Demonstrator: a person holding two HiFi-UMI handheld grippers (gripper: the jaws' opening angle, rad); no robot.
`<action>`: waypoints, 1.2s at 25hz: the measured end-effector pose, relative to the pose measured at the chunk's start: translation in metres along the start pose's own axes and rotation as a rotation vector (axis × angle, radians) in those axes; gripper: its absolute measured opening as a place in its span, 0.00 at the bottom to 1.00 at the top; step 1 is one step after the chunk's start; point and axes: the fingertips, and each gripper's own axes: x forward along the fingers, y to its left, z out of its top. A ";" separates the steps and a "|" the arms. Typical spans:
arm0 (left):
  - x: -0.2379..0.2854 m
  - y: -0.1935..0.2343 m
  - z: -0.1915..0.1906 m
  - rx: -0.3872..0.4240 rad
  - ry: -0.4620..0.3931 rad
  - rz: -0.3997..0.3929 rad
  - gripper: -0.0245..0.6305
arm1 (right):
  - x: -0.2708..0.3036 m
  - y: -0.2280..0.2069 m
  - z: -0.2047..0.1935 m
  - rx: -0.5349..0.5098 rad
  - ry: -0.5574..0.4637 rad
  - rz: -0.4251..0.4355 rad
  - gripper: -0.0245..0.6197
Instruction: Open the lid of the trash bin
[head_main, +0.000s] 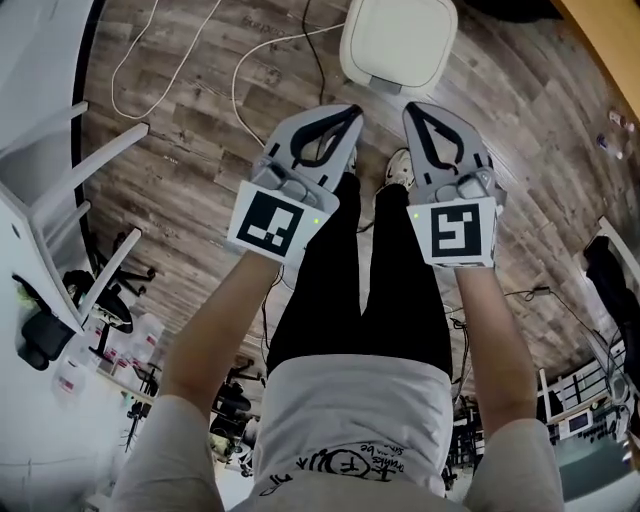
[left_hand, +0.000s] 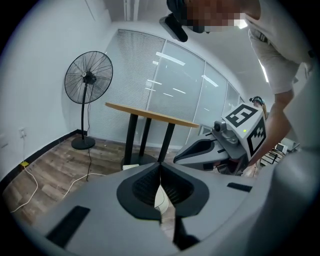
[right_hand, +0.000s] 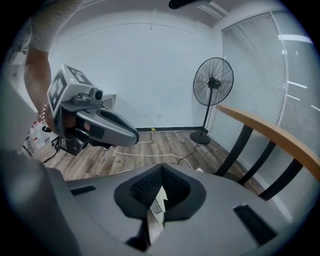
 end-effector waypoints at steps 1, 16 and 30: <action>0.004 0.003 -0.008 -0.001 0.001 0.002 0.07 | 0.008 0.002 -0.009 -0.006 0.014 0.001 0.05; 0.063 0.025 -0.101 0.018 0.071 -0.027 0.07 | 0.102 0.019 -0.115 -0.070 0.169 0.011 0.05; 0.102 0.037 -0.155 0.024 0.146 -0.050 0.07 | 0.149 0.026 -0.170 -0.120 0.291 0.049 0.05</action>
